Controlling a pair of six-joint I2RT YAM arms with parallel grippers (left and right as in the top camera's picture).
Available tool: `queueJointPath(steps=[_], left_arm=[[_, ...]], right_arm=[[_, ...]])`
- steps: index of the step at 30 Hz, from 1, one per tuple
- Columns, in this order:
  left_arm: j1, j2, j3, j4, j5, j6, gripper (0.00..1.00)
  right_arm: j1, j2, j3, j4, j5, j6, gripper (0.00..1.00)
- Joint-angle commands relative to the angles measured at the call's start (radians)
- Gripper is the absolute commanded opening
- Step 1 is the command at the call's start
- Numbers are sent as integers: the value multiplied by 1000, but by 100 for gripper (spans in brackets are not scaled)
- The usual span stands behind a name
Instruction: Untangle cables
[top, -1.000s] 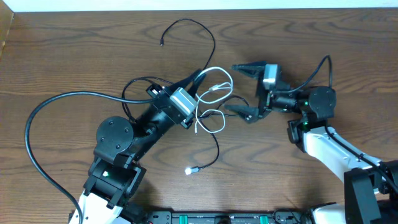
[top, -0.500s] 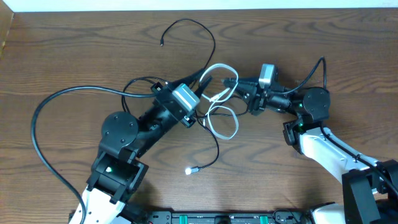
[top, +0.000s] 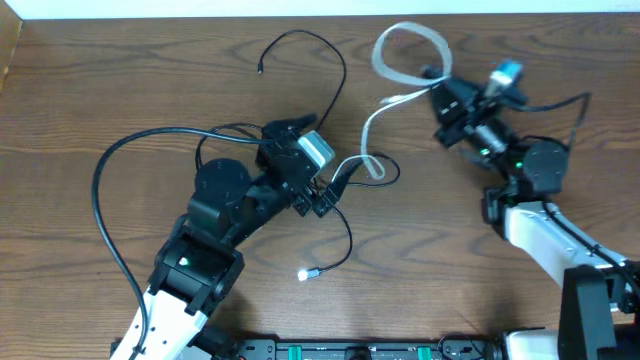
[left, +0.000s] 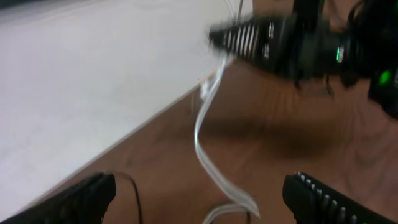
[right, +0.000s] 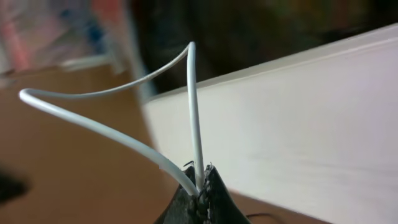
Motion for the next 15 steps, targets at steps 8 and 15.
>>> queueJointPath(steps=[8,15], left_arm=[[-1,86,0,-153,13,2,91],[-1,208,0,-214,13,-2,91]], right_arm=[[-367,-23,85,-71,56,61,1],[-578,-32,280,-349,-87,-66,1]])
